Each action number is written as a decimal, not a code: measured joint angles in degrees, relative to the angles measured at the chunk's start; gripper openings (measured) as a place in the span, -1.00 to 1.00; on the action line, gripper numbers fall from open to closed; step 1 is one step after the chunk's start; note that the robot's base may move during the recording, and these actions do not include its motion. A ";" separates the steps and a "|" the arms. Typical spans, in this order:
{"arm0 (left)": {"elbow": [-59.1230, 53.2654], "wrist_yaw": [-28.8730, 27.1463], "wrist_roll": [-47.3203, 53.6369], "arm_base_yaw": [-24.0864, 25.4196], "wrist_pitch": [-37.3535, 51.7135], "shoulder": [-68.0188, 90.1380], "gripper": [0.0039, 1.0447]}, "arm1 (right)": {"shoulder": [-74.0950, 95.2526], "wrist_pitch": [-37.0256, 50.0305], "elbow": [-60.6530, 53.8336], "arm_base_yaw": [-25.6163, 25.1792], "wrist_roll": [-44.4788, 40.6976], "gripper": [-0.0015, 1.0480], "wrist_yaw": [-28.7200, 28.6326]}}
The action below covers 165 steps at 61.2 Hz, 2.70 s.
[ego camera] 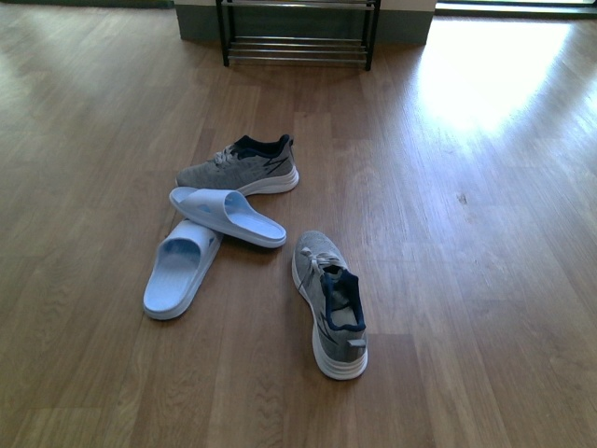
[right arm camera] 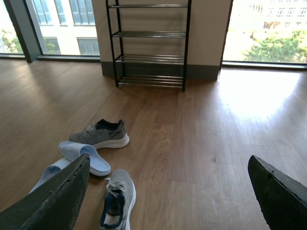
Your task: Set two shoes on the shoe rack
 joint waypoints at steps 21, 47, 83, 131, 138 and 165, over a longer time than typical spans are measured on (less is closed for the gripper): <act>0.00 0.00 0.00 0.00 0.02 0.00 0.83 | 0.00 0.00 0.00 0.00 0.02 0.82 0.00; 0.00 0.00 0.00 0.00 0.00 0.00 0.83 | 0.00 -0.02 0.00 0.00 0.02 0.82 0.00; 0.00 -0.02 0.00 0.00 0.02 0.00 0.83 | 23.47 1.95 2.75 0.79 1.84 0.82 6.58; 0.00 0.00 0.00 0.00 0.02 0.00 0.83 | 136.96 40.50 29.16 -3.91 -11.87 0.82 1.92; 0.00 0.00 0.02 0.00 0.02 0.00 0.83 | 142.97 38.23 32.37 -4.68 -11.72 0.82 0.26; 0.00 0.00 0.00 0.00 0.02 0.00 0.83 | 150.88 31.61 42.10 -1.70 4.31 0.82 -10.47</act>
